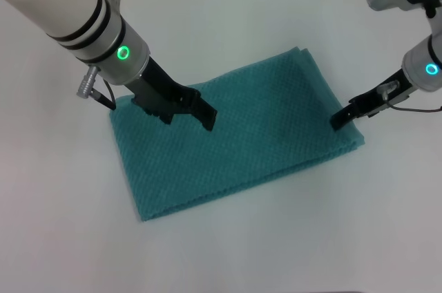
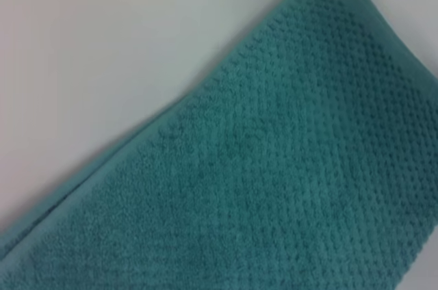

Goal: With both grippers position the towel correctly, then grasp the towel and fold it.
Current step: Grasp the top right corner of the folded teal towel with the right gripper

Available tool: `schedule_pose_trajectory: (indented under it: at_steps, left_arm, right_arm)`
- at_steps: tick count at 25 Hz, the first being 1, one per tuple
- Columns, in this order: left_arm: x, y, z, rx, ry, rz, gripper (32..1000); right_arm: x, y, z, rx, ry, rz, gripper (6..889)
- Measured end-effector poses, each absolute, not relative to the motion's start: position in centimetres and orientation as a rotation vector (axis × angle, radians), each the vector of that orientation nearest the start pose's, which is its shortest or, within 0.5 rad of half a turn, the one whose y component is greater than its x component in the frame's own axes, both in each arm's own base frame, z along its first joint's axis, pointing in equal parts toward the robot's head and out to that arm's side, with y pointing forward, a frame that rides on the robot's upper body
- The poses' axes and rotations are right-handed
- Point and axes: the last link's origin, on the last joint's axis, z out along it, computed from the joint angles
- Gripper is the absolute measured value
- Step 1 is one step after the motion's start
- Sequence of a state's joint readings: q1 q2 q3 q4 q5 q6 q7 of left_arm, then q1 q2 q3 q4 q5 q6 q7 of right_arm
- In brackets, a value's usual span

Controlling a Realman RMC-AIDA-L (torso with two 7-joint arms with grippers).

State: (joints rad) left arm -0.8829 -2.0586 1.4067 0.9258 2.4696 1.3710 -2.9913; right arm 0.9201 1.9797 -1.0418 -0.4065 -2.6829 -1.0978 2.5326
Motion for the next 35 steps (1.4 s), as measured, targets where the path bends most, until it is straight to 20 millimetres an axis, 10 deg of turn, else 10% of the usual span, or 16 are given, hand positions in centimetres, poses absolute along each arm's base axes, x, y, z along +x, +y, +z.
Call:
schedule_pose_trajectory:
  at_steps: [28,35]
  left_arm:
    - [-14.7,39.7,-4.7,-2.382,-1.463,0.345,863]
    - [-14.7,39.7,-4.7,-2.382,-1.462,0.345,863]
  right_arm:
    - [28.1,40.3,-3.7,-2.264,1.415,-0.432,851]
    - [28.1,40.2,-3.9,-2.269,1.413,-0.435,537]
